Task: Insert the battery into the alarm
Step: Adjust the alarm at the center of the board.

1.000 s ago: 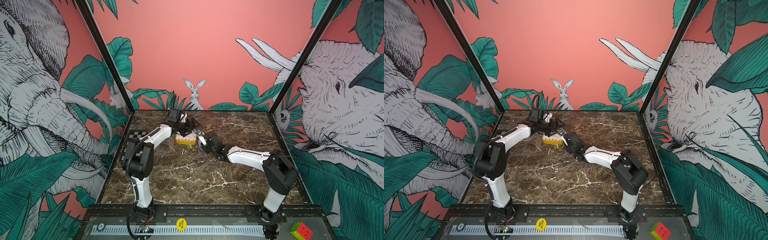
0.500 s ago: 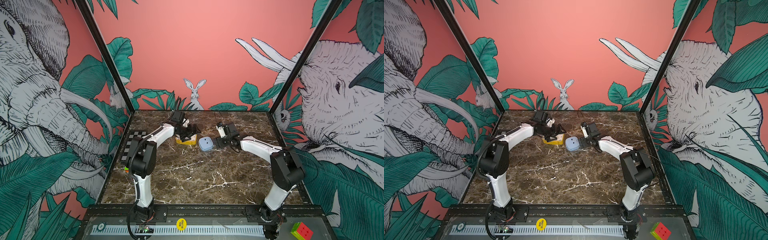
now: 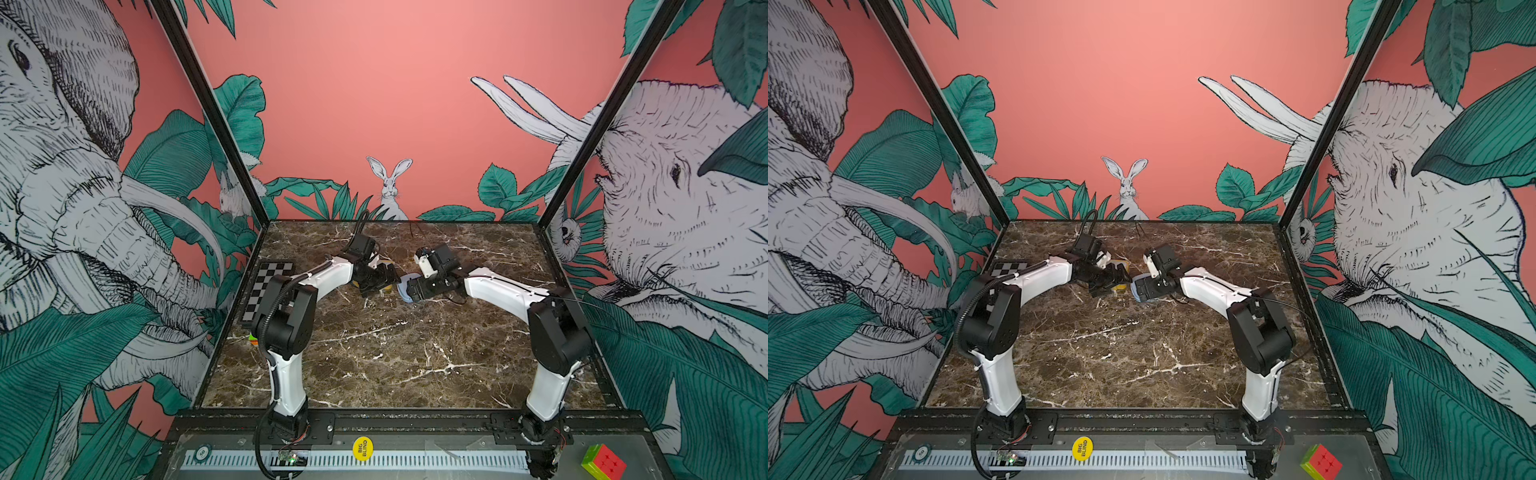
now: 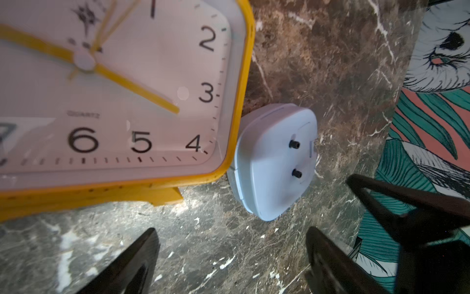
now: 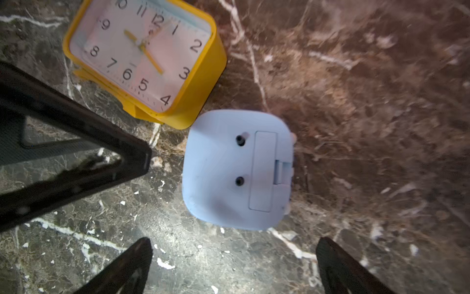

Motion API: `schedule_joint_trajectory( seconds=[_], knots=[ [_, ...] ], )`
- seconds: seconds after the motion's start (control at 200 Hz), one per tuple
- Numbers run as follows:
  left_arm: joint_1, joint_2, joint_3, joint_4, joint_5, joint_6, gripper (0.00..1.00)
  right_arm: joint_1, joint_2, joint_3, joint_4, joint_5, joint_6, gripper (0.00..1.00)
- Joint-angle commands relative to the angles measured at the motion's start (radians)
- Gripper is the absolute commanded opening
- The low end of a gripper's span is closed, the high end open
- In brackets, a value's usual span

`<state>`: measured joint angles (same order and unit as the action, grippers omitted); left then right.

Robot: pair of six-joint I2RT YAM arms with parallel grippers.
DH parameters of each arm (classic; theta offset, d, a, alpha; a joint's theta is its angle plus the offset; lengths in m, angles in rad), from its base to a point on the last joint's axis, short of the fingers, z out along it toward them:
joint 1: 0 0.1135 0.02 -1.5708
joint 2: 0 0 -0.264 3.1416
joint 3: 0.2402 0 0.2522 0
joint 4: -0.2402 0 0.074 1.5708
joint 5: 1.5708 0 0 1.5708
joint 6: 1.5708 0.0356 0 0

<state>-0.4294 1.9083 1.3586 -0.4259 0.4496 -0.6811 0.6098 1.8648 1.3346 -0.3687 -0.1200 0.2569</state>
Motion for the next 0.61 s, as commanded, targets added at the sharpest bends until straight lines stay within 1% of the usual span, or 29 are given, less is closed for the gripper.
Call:
schedule_joint_trajectory(
  seconds=[0.0, 0.225, 0.29, 0.435, 0.6],
  knots=[
    [0.016, -0.085, 0.0, 0.026, -0.037, 0.024, 0.92, 0.011, 0.05, 0.045, -0.047, 0.05, 0.075, 0.99],
    [0.024, -0.121, -0.045, 0.066, -0.053, 0.019, 0.93, 0.039, 0.112, 0.078, -0.053, 0.094, 0.087, 0.99],
    [0.024, -0.126, -0.058, 0.078, -0.055, 0.014, 0.93, 0.046, 0.118, 0.077, -0.049, 0.128, 0.091, 0.99],
    [0.024, -0.12, -0.06, 0.096, -0.052, 0.005, 0.93, 0.048, 0.139, 0.087, -0.009, 0.124, 0.084, 0.99],
    [0.024, -0.106, -0.057, 0.11, -0.04, -0.016, 0.97, 0.054, 0.174, 0.111, -0.003, 0.145, 0.078, 0.99]
  ],
)
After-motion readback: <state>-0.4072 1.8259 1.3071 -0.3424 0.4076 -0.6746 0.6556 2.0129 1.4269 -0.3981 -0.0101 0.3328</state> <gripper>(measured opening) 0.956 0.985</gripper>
